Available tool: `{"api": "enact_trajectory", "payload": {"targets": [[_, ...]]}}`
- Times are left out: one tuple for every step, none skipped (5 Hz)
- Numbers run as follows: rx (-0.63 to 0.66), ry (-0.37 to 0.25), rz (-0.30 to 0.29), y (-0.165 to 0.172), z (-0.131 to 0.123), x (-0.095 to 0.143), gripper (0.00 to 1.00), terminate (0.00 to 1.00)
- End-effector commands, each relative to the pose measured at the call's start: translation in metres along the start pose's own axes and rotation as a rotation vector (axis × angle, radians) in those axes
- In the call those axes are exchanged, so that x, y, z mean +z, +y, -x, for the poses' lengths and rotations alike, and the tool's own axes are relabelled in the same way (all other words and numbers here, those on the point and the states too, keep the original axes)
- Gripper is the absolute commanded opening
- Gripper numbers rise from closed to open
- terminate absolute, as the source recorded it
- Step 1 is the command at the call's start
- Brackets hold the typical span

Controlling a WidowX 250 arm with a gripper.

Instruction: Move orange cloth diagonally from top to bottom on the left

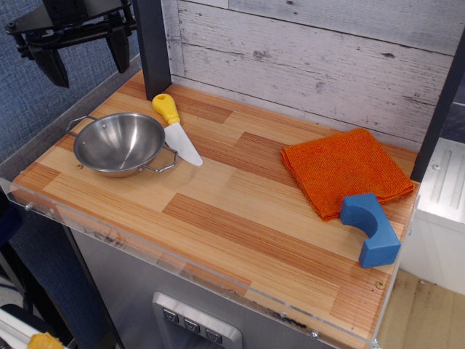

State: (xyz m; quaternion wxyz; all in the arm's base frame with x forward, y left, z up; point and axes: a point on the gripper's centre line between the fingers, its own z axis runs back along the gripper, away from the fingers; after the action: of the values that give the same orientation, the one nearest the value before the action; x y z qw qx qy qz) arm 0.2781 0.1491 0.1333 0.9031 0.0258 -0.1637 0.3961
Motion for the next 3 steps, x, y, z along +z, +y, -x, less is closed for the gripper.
{"api": "enact_trajectory", "payload": {"targets": [[0.0,0.0,0.0,0.0,0.0,0.0,1.0,0.0],[-0.074,0.006,0.018,-0.027,0.021,-0.002,1.0,0.0],[-0.167,0.032,0.029,-0.053,0.044,-0.005,1.0,0.0]]}}
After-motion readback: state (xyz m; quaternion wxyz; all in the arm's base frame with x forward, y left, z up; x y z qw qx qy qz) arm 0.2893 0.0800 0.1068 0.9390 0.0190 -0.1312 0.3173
